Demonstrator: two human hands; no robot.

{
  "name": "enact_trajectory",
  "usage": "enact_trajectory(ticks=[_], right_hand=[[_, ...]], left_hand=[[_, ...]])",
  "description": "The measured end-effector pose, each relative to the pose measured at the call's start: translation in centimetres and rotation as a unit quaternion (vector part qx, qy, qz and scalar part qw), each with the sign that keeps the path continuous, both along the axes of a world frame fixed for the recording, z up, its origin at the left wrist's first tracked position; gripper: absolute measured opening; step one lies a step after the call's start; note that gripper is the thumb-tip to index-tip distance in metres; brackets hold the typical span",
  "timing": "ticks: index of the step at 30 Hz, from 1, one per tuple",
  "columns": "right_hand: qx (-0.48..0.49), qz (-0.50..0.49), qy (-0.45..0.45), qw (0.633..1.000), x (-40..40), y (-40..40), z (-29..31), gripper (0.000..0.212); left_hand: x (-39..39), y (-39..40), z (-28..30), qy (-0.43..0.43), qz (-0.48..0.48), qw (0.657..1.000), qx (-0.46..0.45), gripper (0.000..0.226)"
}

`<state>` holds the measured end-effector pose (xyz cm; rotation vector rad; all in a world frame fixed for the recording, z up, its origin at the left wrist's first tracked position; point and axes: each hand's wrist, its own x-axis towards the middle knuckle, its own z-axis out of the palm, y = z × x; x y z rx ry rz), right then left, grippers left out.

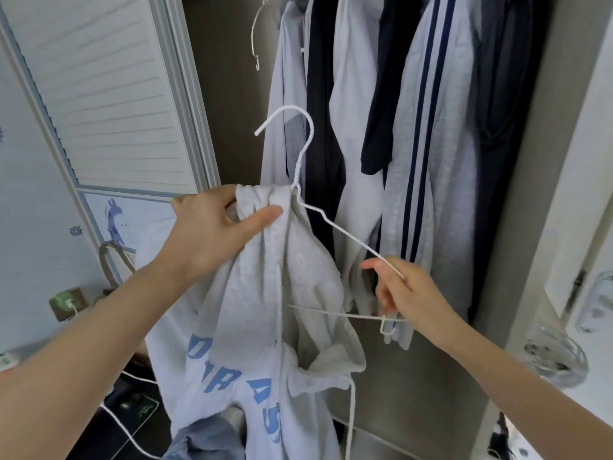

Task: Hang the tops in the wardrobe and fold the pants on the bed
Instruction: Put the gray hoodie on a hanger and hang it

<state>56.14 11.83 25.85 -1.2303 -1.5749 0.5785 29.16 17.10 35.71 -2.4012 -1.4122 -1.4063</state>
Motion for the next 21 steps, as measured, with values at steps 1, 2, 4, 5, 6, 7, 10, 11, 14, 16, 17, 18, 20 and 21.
enact_trajectory(ticks=[1,2,4,5,6,7,10,11,14,16,17,18,20,21], right_hand=[[0.004,-0.090,-0.054,0.994,0.0,0.2,0.2,0.025],[0.013,-0.192,-0.130,0.973,0.0,0.3,0.2,0.034],[0.141,-0.325,-0.234,0.905,-1.0,-0.6,-0.3,0.042],[0.222,-0.320,-0.241,0.889,-2.2,-1.2,-0.7,0.035],[0.262,-0.267,-0.242,0.895,-3.6,-1.8,-1.4,0.025],[0.250,-0.178,-0.250,0.918,-5.2,-2.3,-2.6,0.020],[0.027,0.051,-0.271,0.961,-8.9,-2.2,-6.1,0.044],[-0.014,0.074,-0.292,0.954,-9.5,-1.7,-7.2,0.052],[-0.025,0.066,-0.350,0.934,-9.4,-0.9,-8.9,0.029],[-0.042,0.023,-0.369,0.928,-7.7,-0.7,-9.6,0.022],[-0.022,-0.019,-0.389,0.921,-6.5,-0.5,-9.6,0.022],[0.018,-0.070,-0.428,0.901,-5.1,-0.4,-9.3,0.023],[0.074,-0.150,-0.492,0.854,-3.2,0.1,-8.0,0.028],[0.086,-0.173,-0.516,0.835,-2.6,0.4,-7.6,0.033]], left_hand=[[0.0,0.0,-0.2,-0.002,0.016,1.000,0.017,0.045],[0.1,0.0,-0.5,-0.013,0.033,0.999,0.037,0.049],[0.1,0.0,-1.0,-0.054,0.059,0.995,0.061,0.052],[0.1,0.1,-1.2,-0.076,0.058,0.993,0.063,0.052],[0.1,0.1,-1.3,-0.092,0.048,0.993,0.062,0.054],[0.1,0.1,-1.4,-0.092,0.031,0.993,0.063,0.054],[0.5,-0.5,-1.3,-0.055,0.008,0.996,0.070,0.050],[0.3,-0.6,-1.3,-0.051,0.013,0.995,0.080,0.045],[-1.6,-0.8,-1.0,-0.076,0.034,0.992,0.092,0.032],[-3.8,-0.6,-0.9,-0.091,0.059,0.991,0.077,0.034],[-4.9,-0.4,-1.0,-0.090,0.079,0.990,0.071,0.038],[-6.0,-0.3,-1.3,-0.082,0.100,0.989,0.064,0.044],[-7.7,-0.3,-2.2,-0.053,0.137,0.988,0.053,0.054],[-8.3,-0.4,-2.6,-0.032,0.146,0.987,0.058,0.058]])
